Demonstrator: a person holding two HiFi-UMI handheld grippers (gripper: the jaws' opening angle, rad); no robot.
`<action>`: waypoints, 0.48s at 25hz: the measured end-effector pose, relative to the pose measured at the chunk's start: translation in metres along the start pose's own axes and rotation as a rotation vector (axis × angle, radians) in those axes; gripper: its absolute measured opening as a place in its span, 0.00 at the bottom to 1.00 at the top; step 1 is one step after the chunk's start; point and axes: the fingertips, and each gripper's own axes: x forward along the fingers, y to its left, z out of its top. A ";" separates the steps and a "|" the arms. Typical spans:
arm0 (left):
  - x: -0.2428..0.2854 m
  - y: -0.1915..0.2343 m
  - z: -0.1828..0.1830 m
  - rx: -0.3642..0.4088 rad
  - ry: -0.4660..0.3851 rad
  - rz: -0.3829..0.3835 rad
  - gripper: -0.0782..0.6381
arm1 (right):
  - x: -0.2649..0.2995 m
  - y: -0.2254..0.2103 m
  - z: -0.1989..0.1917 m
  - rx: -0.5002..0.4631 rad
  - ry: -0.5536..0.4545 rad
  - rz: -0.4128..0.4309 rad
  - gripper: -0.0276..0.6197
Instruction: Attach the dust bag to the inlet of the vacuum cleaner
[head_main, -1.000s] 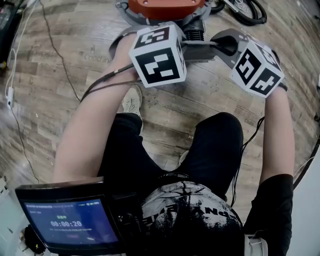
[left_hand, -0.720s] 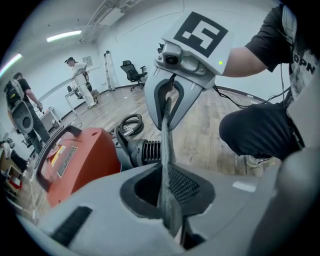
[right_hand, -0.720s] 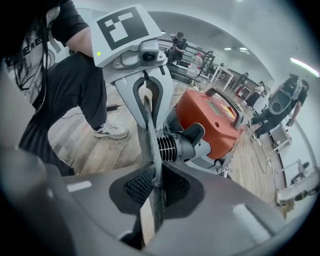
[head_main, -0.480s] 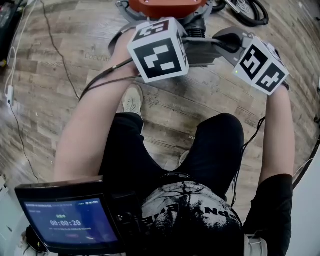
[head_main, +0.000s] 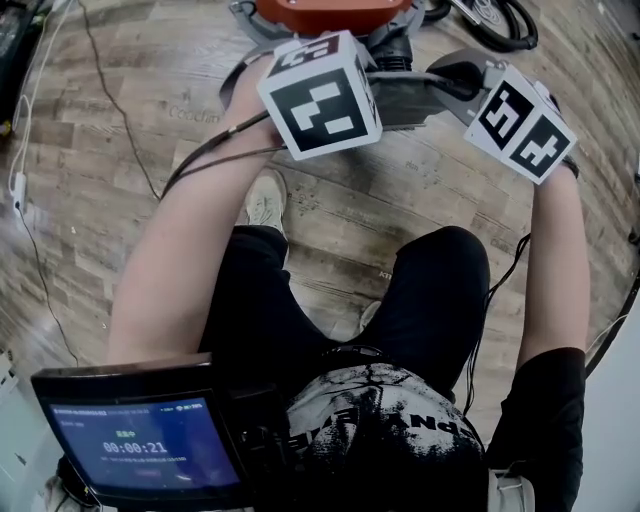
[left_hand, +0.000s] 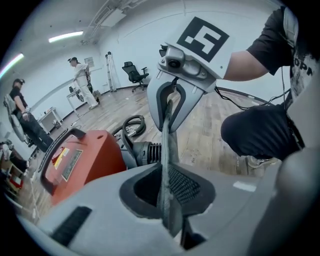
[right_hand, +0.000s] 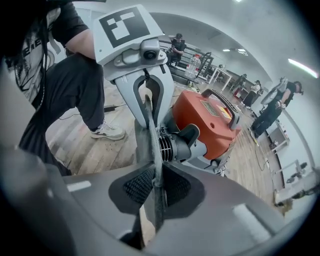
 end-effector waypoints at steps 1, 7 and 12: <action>-0.001 0.001 0.000 0.005 0.002 0.009 0.16 | -0.001 0.000 0.000 -0.003 -0.001 -0.008 0.11; 0.003 0.004 -0.003 -0.072 -0.015 -0.009 0.17 | 0.007 -0.004 -0.004 0.125 -0.049 0.043 0.12; 0.005 0.005 0.000 -0.088 -0.041 -0.028 0.18 | 0.007 -0.004 -0.005 0.135 -0.042 0.065 0.14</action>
